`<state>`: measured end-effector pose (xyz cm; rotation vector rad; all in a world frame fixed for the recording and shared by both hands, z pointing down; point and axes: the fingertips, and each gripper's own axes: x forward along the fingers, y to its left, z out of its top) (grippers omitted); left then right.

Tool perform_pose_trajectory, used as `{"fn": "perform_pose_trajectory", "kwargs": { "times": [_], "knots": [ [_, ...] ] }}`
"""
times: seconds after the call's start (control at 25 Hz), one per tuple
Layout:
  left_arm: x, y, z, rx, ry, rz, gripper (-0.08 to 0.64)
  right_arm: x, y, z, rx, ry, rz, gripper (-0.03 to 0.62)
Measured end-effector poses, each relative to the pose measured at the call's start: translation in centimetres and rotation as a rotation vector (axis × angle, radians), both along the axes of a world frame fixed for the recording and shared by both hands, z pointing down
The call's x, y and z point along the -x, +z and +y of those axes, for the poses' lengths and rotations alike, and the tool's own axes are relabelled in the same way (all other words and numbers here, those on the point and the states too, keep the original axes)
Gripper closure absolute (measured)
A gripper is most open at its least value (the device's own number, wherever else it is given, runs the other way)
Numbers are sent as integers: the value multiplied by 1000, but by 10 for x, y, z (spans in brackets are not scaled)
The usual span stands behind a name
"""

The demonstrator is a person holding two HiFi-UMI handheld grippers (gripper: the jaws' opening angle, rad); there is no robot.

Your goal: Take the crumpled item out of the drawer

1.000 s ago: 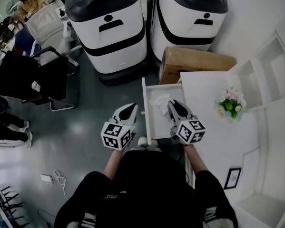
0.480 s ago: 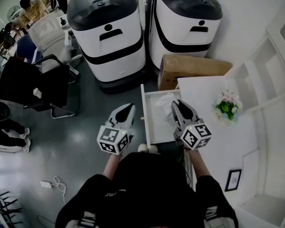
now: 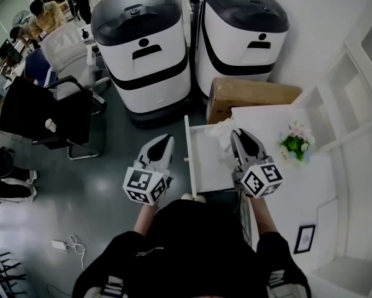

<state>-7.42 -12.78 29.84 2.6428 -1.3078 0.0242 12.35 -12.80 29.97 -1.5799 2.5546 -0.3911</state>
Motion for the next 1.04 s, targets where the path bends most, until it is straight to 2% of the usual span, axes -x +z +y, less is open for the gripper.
{"fn": "perform_pose_trajectory", "kwargs": {
  "times": [1.04],
  "knots": [
    [15,-11,5,-40,-54,-28,563,-7,-12,7,-71,33,72,538]
  ]
}}
